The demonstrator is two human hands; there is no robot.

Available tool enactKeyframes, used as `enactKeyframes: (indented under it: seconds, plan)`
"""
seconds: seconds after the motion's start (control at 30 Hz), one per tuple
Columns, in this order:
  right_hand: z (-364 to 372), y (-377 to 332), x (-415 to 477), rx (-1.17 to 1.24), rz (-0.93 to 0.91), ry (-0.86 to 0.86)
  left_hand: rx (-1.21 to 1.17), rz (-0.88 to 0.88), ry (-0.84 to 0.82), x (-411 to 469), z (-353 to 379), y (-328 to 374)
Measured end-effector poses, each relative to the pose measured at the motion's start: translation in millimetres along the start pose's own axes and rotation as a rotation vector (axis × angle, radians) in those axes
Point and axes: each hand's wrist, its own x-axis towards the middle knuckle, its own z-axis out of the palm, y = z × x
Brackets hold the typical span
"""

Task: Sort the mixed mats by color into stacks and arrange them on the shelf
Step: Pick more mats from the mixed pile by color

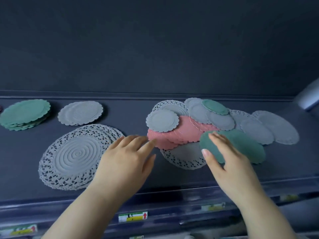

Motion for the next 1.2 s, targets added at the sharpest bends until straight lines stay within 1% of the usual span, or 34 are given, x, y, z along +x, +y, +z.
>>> enactKeyframes:
  seconds: [0.13, 0.33, 0.47, 0.53, 0.63, 0.7, 0.83, 0.97, 1.07, 1.13, 1.2]
  plan:
    - [-26, 58, 19, 0.01, 0.005, 0.036, -0.001, 0.004, 0.015, 34, 21, 58]
    - [-80, 160, 45, 0.004, -0.027, -0.06, -0.031, 0.014, -0.05, 88, 61, 163]
    - [-97, 207, 59, -0.028, -0.057, -0.111, -0.035, -0.006, -0.102, 113, 81, 206]
    - [-95, 211, 65, -0.01, -0.127, -0.153, -0.035, -0.031, -0.121, 114, 87, 213]
    - [-82, 202, 69, 0.036, -0.273, -0.31, -0.078, -0.091, -0.128, 110, 95, 215]
    - [-73, 195, 69, -0.013, -0.374, -0.398, -0.116, -0.136, -0.107, 109, 99, 216]
    - [-75, 191, 75, -0.13, -0.406, -0.504, -0.172, -0.202, -0.049, 108, 104, 216]
    - [-79, 186, 79, -0.171, -0.464, -0.506, -0.161, -0.179, -0.032, 111, 104, 214]
    - [-81, 188, 80, -0.115, -0.497, -0.5, -0.138, -0.18, 0.0, 115, 98, 211]
    - [-81, 194, 80, 0.021, -0.484, -0.431, -0.087, -0.182, 0.033, 119, 93, 204]
    - [-84, 199, 83, 0.217, -0.396, -0.354, -0.034, -0.206, 0.051, 121, 88, 196]
